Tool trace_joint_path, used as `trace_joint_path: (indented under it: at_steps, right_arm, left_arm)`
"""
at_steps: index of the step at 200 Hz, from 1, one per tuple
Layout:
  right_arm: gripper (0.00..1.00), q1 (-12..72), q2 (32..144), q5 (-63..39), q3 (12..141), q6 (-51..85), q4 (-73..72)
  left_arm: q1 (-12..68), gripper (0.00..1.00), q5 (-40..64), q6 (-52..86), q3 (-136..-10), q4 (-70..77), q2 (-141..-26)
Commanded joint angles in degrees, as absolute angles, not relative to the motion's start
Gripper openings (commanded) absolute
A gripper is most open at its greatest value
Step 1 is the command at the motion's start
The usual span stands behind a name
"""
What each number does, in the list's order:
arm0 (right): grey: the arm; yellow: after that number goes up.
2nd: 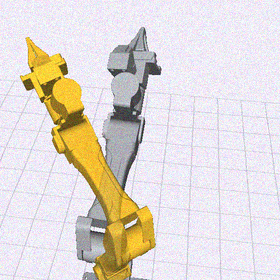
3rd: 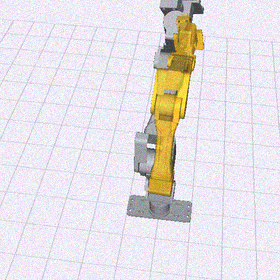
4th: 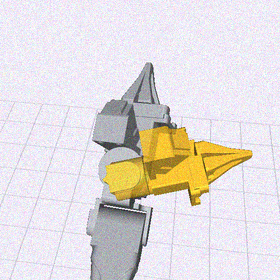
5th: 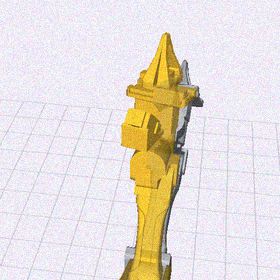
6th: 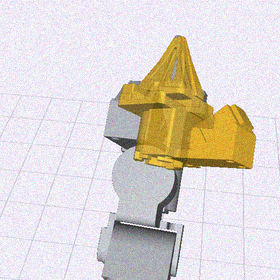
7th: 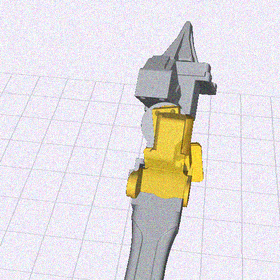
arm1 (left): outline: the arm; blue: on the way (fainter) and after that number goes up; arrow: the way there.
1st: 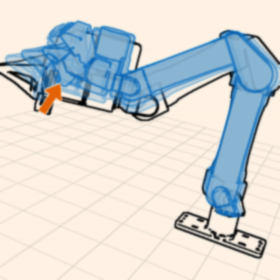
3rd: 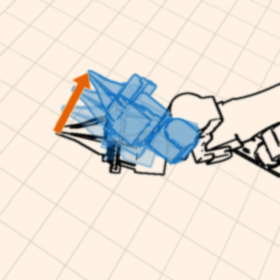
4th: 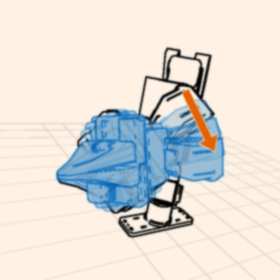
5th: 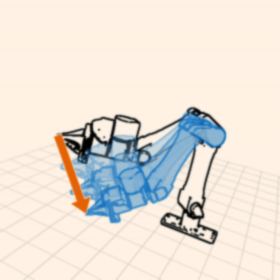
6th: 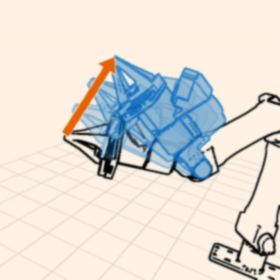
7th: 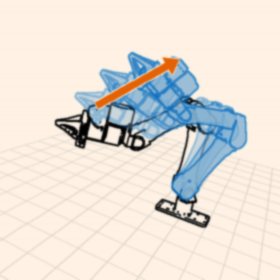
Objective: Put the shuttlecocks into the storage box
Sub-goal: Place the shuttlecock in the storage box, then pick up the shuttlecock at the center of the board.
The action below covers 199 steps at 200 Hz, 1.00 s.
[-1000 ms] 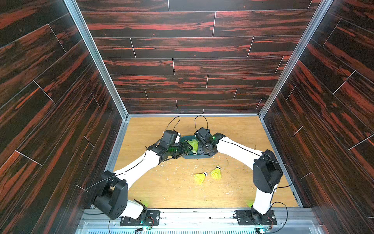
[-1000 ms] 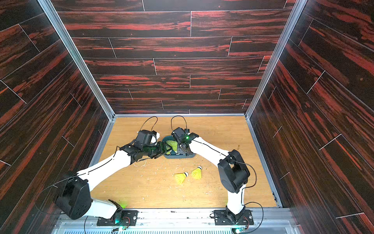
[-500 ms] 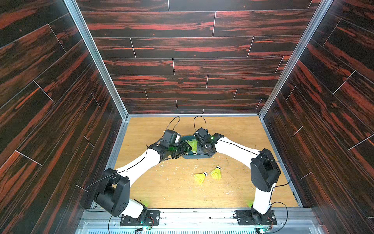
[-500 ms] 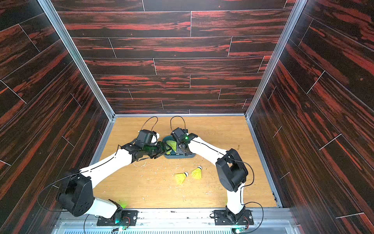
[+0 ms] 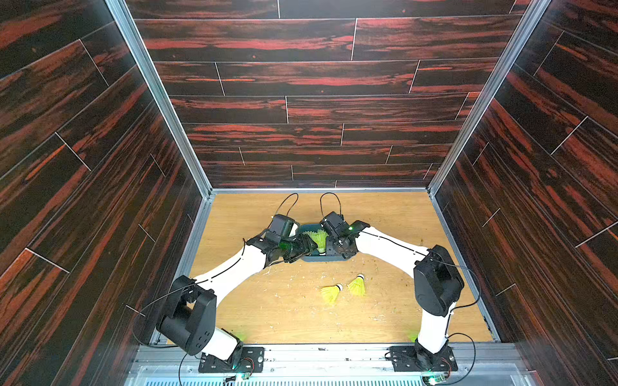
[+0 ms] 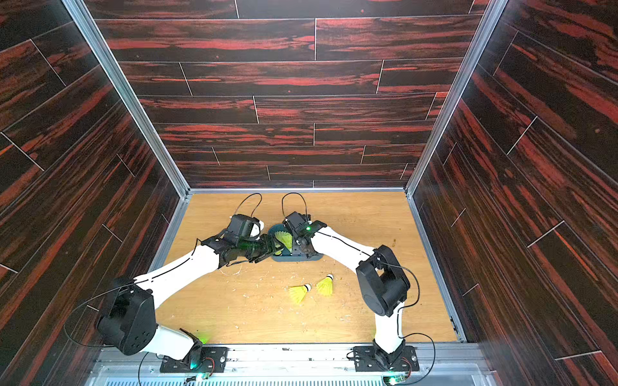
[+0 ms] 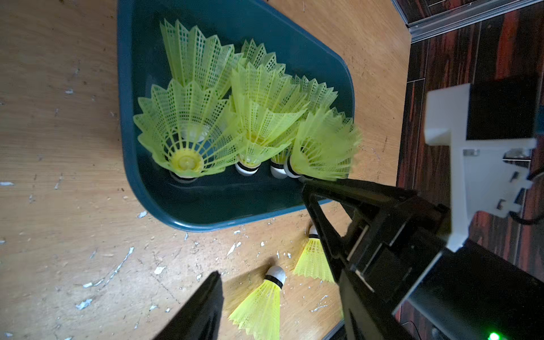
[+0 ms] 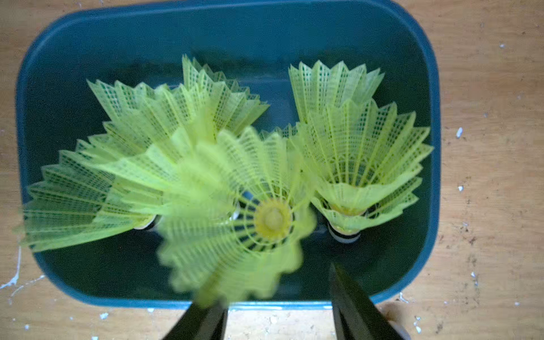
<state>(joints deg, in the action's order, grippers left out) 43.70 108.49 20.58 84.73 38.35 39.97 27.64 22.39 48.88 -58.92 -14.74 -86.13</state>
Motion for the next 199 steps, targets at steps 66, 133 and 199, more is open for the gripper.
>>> trace_joint_path:
  at_steps: [66, 133, 199]
  right_arm:
    - [0.62, 43.9, 104.0, 20.4, 85.9, 38.9, 43.8]
    - [0.62, 43.8, 104.8, 19.0, 88.2, 38.8, 44.4]
    - [0.66, 46.0, 105.0, 18.3, 87.2, 37.9, 43.4]
  left_arm:
    - [27.4, 0.67, 22.1, 47.1, -61.1, -18.0, -85.6]
    - [27.4, 0.67, 22.1, 46.8, -59.7, -18.6, -84.6]
    - [27.5, 0.66, 21.9, 46.8, -59.0, -18.6, -83.6]
